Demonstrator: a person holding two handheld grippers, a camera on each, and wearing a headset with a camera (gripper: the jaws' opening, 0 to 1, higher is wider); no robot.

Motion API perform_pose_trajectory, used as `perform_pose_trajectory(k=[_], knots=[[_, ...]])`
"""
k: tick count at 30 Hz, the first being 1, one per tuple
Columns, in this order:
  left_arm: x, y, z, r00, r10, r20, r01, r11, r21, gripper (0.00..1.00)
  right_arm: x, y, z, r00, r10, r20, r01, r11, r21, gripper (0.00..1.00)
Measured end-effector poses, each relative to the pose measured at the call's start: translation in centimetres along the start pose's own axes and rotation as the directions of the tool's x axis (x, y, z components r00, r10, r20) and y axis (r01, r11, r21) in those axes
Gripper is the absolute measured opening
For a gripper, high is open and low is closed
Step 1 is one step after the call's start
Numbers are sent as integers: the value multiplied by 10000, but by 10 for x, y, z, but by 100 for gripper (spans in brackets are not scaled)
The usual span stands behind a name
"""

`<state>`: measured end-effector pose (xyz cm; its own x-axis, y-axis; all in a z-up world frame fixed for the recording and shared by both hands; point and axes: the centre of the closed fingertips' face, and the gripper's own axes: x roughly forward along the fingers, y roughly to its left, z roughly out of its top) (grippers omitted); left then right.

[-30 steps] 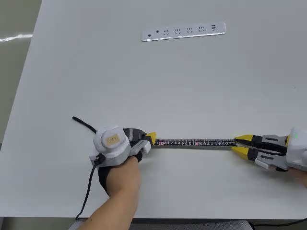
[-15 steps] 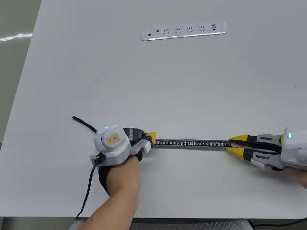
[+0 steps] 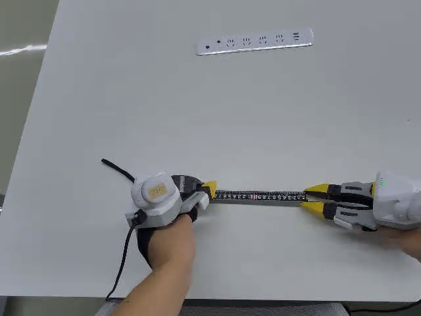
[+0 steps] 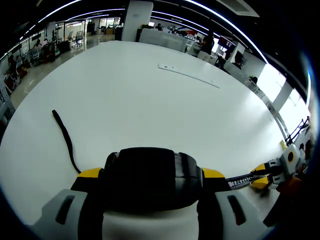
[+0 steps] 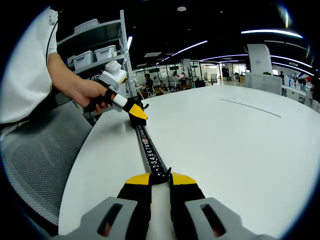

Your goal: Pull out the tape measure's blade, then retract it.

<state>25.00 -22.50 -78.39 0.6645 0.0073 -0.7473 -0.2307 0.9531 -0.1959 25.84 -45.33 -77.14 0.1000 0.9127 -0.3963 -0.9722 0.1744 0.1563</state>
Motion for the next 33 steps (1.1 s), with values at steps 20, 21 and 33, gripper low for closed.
perform_pose_trajectory(k=[20, 21, 33], knots=[[0, 0, 0, 10000, -1, -41, 1, 10000, 9, 74, 10, 0, 6, 9999, 128, 68, -128, 9999, -57, 12], [0, 0, 0, 10000, -1, -41, 1, 10000, 11, 74, 11, 0, 6, 9999, 131, 80, -131, 9999, -49, 12], [0, 0, -1, 10000, -6, -29, 6, 10000, 11, 74, 20, 0, 8, 9998, 163, 81, -163, 9999, -24, 12]])
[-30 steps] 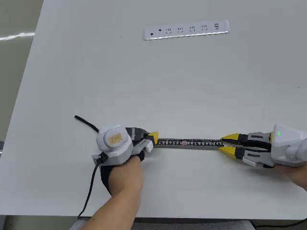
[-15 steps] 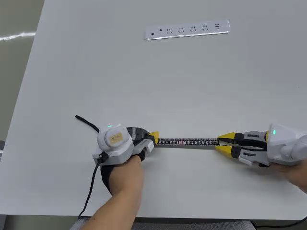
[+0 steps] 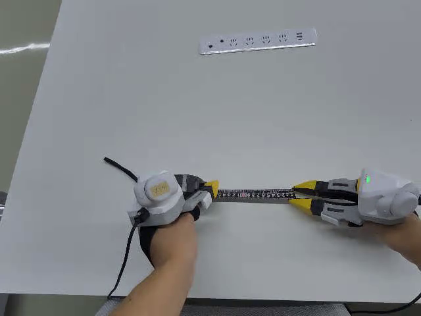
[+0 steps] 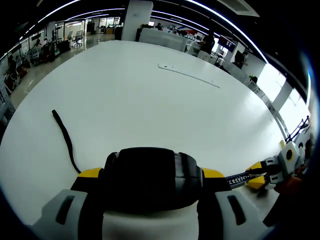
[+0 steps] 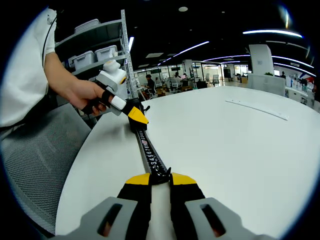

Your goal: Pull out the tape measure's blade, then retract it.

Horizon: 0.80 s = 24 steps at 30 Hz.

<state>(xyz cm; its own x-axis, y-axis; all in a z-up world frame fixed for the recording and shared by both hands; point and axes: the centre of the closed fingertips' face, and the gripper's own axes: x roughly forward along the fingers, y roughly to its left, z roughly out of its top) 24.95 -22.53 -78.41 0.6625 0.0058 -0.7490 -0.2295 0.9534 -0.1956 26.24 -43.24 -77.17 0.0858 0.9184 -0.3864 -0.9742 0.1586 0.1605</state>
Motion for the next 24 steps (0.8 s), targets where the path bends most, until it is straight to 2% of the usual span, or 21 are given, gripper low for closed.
perform_pose_trajectory(k=[24], knots=[[0, -1, 0, 10000, -2, -7, 2, 10000, 6, 74, 31, 10, 10, 9985, 554, -37, -554, 9983, -190, 12]])
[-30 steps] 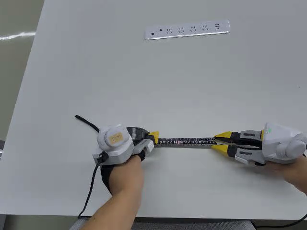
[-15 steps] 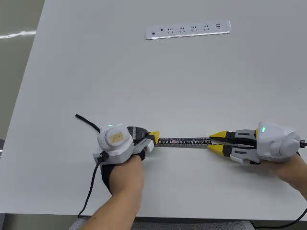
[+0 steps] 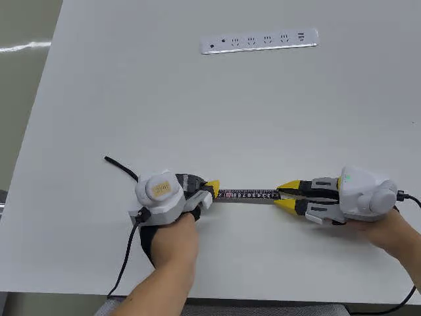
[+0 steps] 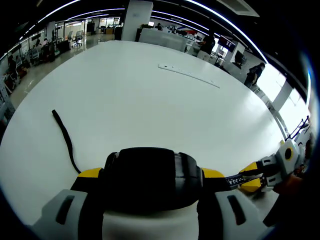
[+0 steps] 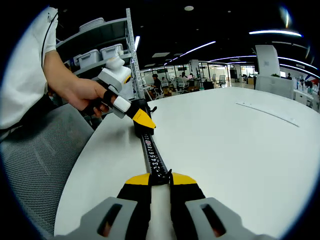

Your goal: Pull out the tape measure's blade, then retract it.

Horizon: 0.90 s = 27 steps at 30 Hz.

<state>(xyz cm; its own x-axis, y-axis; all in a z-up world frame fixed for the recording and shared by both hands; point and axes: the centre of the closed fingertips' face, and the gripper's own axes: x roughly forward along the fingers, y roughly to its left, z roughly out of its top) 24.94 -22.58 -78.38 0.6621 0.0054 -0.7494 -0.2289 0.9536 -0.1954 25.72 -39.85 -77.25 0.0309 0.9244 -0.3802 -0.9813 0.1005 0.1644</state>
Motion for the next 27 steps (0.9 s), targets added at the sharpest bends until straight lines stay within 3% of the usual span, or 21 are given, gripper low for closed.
perform_pose_trajectory(k=[27], knots=[[0, 0, 0, 10000, -2, -27, 2, 10000, 0, 74, 32, 6, 7, 9995, 307, 105, -304, 9992, -241, 12]])
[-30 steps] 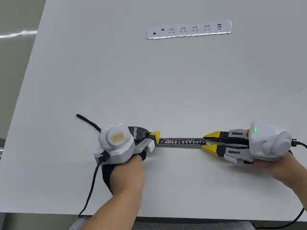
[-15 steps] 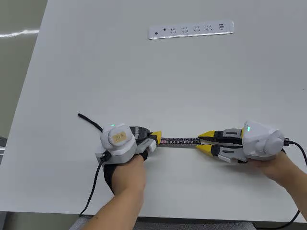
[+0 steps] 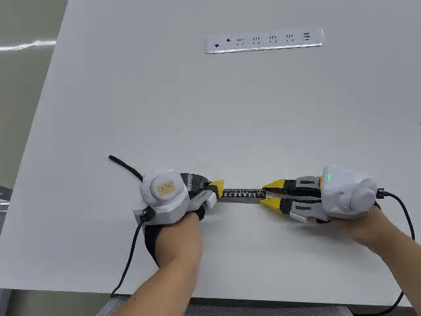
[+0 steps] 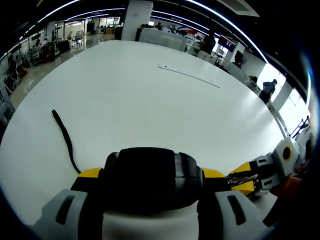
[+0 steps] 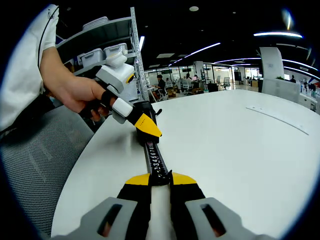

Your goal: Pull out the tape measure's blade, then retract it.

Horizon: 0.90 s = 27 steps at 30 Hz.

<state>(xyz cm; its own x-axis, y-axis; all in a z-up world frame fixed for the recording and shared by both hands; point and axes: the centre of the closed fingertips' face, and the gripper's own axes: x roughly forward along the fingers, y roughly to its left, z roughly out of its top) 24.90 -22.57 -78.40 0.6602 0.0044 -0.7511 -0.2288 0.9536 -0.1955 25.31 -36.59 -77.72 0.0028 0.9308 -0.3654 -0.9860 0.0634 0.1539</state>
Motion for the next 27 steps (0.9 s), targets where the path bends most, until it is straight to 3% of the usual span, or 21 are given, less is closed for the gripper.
perform_pose_trajectory(k=[27], knots=[[0, 0, 0, 10000, -5, 23, 5, 10000, -5, 74, 35, 11, 11, 9994, 347, 17, -346, 9992, -222, 12]])
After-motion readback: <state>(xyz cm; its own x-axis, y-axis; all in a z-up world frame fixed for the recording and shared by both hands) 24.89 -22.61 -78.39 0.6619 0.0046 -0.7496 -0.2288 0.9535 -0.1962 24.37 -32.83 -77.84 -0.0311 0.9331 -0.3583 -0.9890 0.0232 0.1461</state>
